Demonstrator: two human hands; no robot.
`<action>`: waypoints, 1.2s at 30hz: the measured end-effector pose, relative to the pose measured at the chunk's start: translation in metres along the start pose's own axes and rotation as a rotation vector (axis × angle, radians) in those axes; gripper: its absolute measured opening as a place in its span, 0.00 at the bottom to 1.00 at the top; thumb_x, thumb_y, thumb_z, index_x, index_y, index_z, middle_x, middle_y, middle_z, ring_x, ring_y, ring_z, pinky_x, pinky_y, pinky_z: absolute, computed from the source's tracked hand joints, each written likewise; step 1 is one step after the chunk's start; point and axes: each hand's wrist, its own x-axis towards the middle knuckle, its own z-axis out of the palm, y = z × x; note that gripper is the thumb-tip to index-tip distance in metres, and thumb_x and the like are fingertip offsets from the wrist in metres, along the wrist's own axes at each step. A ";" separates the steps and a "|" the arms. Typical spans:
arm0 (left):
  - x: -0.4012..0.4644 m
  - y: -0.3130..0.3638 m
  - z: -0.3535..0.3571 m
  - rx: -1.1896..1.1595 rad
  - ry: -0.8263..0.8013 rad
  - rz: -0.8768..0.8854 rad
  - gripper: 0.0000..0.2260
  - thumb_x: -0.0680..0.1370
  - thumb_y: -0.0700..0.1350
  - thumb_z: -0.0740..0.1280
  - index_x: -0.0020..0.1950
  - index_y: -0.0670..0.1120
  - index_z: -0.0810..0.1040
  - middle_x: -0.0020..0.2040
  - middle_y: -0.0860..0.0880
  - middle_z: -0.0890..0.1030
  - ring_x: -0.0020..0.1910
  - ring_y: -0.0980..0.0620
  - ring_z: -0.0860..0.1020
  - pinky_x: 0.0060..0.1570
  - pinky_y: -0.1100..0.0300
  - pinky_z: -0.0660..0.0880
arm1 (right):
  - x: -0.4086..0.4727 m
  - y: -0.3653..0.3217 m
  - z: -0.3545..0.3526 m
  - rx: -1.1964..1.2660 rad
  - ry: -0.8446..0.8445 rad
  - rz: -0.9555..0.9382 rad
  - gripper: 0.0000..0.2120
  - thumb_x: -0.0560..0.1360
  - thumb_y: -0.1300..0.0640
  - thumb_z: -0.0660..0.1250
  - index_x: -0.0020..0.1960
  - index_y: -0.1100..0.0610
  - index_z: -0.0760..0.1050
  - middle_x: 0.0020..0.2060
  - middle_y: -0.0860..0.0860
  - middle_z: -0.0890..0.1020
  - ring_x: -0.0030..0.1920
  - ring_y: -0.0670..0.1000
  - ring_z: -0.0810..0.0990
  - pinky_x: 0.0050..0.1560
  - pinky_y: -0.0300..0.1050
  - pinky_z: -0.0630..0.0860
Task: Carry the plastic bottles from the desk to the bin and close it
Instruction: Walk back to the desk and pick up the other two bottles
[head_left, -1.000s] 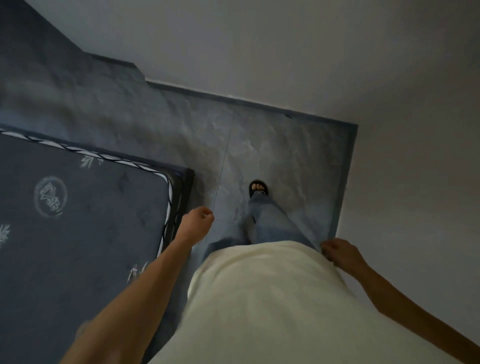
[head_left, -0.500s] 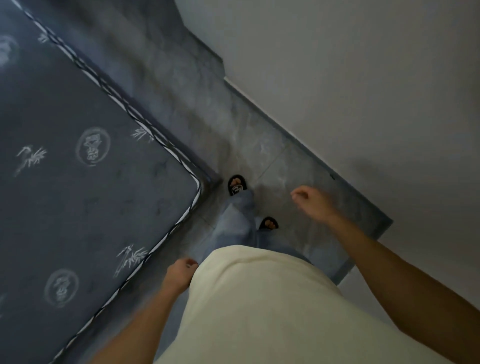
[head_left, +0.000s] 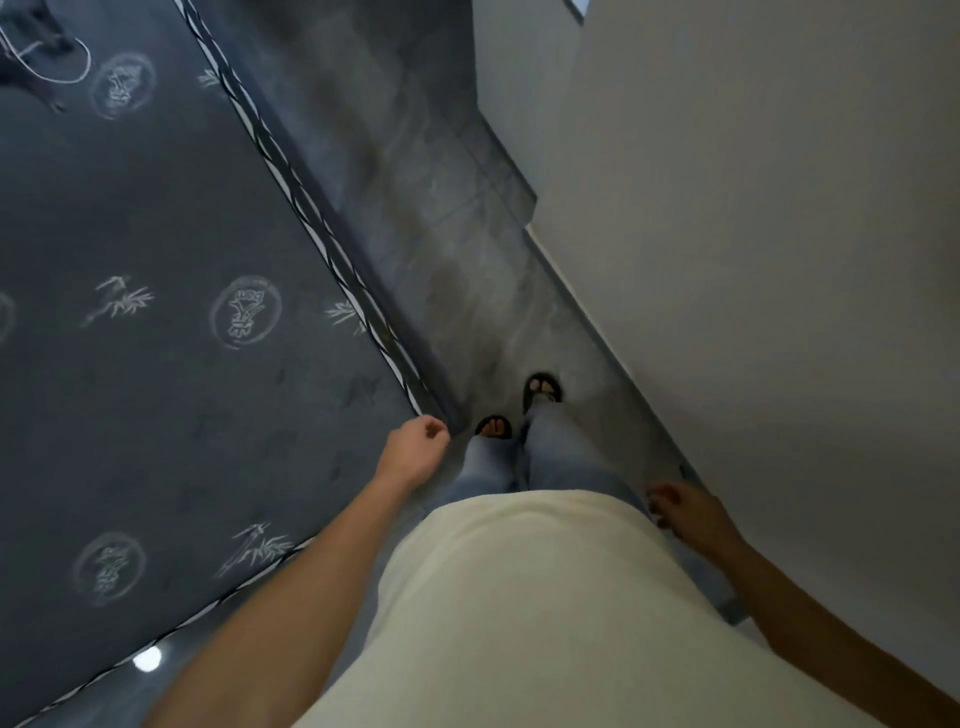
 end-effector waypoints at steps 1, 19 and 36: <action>0.012 0.017 -0.007 -0.015 0.008 0.018 0.09 0.77 0.48 0.65 0.53 0.52 0.84 0.52 0.50 0.85 0.53 0.48 0.81 0.52 0.57 0.75 | 0.005 -0.005 -0.010 0.002 -0.003 0.021 0.13 0.81 0.60 0.62 0.53 0.67 0.81 0.47 0.64 0.85 0.47 0.63 0.84 0.51 0.56 0.79; 0.087 0.056 -0.069 -0.205 0.042 -0.353 0.11 0.81 0.47 0.63 0.57 0.47 0.83 0.58 0.44 0.84 0.57 0.42 0.81 0.56 0.54 0.76 | 0.192 -0.351 -0.155 -0.403 -0.083 -0.396 0.10 0.79 0.53 0.65 0.56 0.54 0.82 0.53 0.54 0.85 0.54 0.55 0.82 0.54 0.44 0.74; 0.253 0.106 -0.289 -0.304 0.065 -0.318 0.08 0.80 0.44 0.65 0.51 0.46 0.84 0.52 0.44 0.86 0.53 0.43 0.82 0.52 0.54 0.76 | 0.248 -0.584 -0.163 -0.533 -0.115 -0.316 0.10 0.78 0.53 0.65 0.56 0.51 0.82 0.54 0.54 0.86 0.53 0.57 0.83 0.58 0.52 0.79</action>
